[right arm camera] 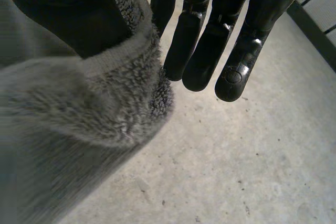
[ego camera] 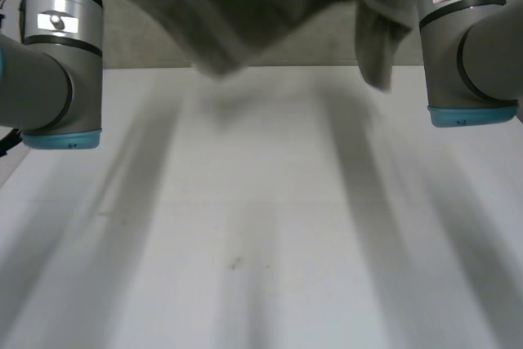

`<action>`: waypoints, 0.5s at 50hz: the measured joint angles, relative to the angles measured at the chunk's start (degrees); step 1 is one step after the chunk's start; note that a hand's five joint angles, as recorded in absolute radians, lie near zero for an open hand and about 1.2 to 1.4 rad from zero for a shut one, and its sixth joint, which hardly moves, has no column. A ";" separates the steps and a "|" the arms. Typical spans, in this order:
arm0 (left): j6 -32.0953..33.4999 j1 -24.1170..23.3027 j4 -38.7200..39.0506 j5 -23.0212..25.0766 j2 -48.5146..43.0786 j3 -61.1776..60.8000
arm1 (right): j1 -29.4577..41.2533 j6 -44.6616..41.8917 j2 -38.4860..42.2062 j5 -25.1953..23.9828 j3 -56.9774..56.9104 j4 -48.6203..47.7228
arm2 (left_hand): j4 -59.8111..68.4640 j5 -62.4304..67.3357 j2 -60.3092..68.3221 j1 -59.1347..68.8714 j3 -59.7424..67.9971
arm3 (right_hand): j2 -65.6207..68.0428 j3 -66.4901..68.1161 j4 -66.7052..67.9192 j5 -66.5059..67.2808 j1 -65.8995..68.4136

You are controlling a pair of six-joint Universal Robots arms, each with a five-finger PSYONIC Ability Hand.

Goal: Fold the towel.

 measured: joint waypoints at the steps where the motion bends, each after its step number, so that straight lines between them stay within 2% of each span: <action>1: 0.02 0.08 -0.11 -0.33 0.61 -0.82 | -0.02 0.01 -0.30 -0.43 0.37 1.33 | 0.00 0.01 0.00 0.00 0.00 | 0.00 0.00 0.00 0.00 0.00; 5: 0.21 0.54 -4.81 -0.75 1.71 -5.48 | -0.30 0.04 -0.02 -4.77 1.84 16.24 | 0.00 0.01 0.00 0.00 0.00 | 0.00 0.00 0.00 0.18 0.00; 6: 0.21 0.54 -4.81 -0.75 1.71 -5.48 | -0.30 0.04 -0.02 -4.77 1.84 16.24 | 0.00 0.01 0.00 0.00 0.00 | 0.00 0.00 0.00 0.18 0.00; 9: 0.69 0.94 -11.94 -0.19 1.67 -12.05 | -0.65 -0.16 2.49 -9.27 3.35 32.19 | 0.00 0.02 0.00 0.00 0.00 | 0.00 0.00 0.00 0.40 0.00; 13: 1.94 1.20 -17.99 1.09 1.35 -18.90 | -0.82 -0.32 6.00 -12.02 5.33 44.41 | 0.00 0.02 0.00 0.00 0.00 | 0.00 0.00 0.00 0.49 0.00; 17: 3.51 1.35 -20.97 2.07 0.82 -23.06 | -0.87 -0.40 8.83 -12.85 6.60 49.71 | 0.00 0.01 0.00 0.00 0.00 | 0.00 0.00 0.00 0.49 0.00; 18: 5.64 1.50 -22.92 2.80 -0.08 -26.32 | -0.90 -0.37 11.54 -13.09 7.44 52.54 | 0.00 0.01 0.00 0.00 0.00 | 0.00 0.00 0.00 0.49 0.00; 25: 9.89 1.91 -24.43 3.22 -2.16 -29.91 | -1.09 0.90 16.63 -12.80 8.43 52.58 | 0.00 0.02 0.00 0.00 0.00 | 0.00 0.00 0.00 0.49 0.00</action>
